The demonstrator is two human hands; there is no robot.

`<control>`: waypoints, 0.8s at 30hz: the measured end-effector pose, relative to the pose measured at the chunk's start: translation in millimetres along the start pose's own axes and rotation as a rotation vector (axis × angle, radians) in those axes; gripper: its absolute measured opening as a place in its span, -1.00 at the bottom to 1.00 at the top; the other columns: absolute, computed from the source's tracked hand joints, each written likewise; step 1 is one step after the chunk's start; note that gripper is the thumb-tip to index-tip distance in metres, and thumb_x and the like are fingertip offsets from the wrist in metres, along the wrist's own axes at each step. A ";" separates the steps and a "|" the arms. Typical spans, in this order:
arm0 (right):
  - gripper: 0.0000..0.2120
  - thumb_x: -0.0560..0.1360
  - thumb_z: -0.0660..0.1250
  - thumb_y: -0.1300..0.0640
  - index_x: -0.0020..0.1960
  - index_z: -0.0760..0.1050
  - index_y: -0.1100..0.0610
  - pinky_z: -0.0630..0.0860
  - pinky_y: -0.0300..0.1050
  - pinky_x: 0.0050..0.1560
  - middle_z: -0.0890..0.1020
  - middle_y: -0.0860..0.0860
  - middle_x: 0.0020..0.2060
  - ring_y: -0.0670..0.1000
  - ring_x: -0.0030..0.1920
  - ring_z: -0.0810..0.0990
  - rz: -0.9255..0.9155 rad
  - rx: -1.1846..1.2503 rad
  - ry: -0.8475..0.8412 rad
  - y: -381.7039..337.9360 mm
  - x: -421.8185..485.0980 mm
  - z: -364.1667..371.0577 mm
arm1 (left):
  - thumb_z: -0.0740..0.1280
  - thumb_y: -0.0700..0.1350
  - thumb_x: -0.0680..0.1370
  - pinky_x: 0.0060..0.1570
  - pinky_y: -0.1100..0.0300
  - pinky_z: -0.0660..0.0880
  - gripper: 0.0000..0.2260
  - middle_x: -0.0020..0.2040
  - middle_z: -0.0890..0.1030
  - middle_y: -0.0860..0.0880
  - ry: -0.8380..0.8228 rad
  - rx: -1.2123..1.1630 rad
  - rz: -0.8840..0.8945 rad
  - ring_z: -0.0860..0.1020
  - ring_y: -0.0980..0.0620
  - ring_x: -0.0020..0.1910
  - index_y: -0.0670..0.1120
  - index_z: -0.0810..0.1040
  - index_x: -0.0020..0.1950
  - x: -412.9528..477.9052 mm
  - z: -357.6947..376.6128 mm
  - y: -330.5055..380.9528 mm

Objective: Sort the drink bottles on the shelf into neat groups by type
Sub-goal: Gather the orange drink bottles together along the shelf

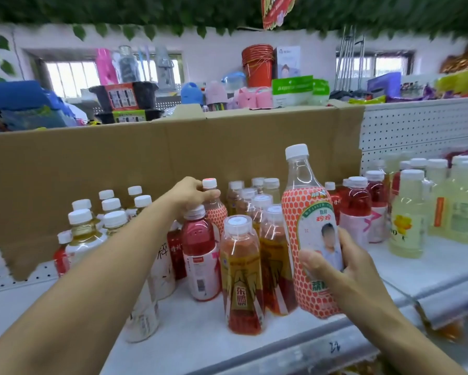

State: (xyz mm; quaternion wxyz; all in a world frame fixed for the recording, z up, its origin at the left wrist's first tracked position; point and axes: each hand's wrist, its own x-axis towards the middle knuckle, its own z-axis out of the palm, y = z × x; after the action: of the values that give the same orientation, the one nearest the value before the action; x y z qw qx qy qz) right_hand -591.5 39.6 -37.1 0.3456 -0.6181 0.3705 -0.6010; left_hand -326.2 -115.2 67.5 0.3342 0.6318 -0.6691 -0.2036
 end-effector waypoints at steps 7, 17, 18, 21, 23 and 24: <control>-0.52 0.28 0.45 -0.23 0.12 0.45 -0.09 0.60 -0.29 -0.26 0.66 -0.23 -0.05 -0.16 -0.03 0.66 -0.010 0.012 0.015 -0.4 6.1 -5.5 | 0.31 0.02 0.63 0.12 0.00 0.56 -0.74 0.14 0.62 -0.06 0.162 -0.193 0.239 0.60 -0.03 0.10 -0.08 0.52 0.25 -9.0 -13.0 28.3; -0.50 0.32 0.44 -0.20 0.19 0.43 -0.06 0.61 -0.22 -0.18 0.65 -0.18 -0.01 -0.14 0.01 0.66 -0.040 -0.015 0.007 -6.4 17.6 -24.8 | 0.21 0.10 0.65 0.18 -0.06 0.53 -0.68 0.13 0.59 -0.06 0.291 -0.341 0.524 0.59 -0.03 0.10 -0.09 0.43 0.27 -39.3 -26.4 101.1; -0.49 0.32 0.45 -0.20 0.19 0.43 -0.05 0.61 -0.21 -0.17 0.65 -0.16 -0.01 -0.13 0.00 0.66 -0.042 -0.014 0.008 -7.7 18.3 -27.2 | 0.21 0.10 0.65 0.17 -0.04 0.53 -0.69 0.14 0.58 -0.06 0.302 -0.348 0.546 0.58 -0.02 0.11 -0.09 0.43 0.27 -42.8 -26.2 108.2; -0.50 0.35 0.47 -0.18 0.19 0.43 -0.02 0.61 -0.21 -0.17 0.65 -0.11 0.00 -0.11 0.01 0.66 -0.049 -0.011 0.014 -11.6 20.5 -35.5 | 0.20 0.08 0.66 0.11 0.01 0.54 -0.72 0.15 0.57 -0.06 0.343 -0.379 0.616 0.59 0.00 0.10 -0.08 0.43 0.25 -53.4 -24.1 130.7; -0.50 0.33 0.44 -0.14 0.20 0.43 -0.01 0.62 -0.21 -0.16 0.65 -0.13 0.00 -0.12 0.01 0.65 -0.055 -0.010 0.015 -14.5 21.0 -42.0 | 0.19 0.09 0.66 0.11 -0.01 0.57 -0.70 0.12 0.56 -0.08 0.368 -0.421 0.640 0.60 -0.02 0.08 -0.11 0.42 0.23 -61.2 -20.9 146.4; -0.50 0.32 0.43 -0.14 0.20 0.43 -0.01 0.62 -0.23 -0.16 0.65 -0.14 -0.01 -0.13 0.02 0.65 -0.060 -0.015 0.017 -15.5 20.6 -45.8 | 0.19 0.09 0.67 0.09 0.00 0.58 -0.70 0.09 0.56 -0.08 0.384 -0.446 0.646 0.61 -0.02 0.06 -0.11 0.42 0.22 -65.3 -18.0 154.5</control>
State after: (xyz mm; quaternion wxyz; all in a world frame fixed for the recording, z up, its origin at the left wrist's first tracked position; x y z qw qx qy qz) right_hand -636.6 30.0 -11.8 0.3197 -0.6263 0.3591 -0.6136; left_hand -424.6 -30.1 174.9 0.6274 0.3289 -0.6977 -0.1067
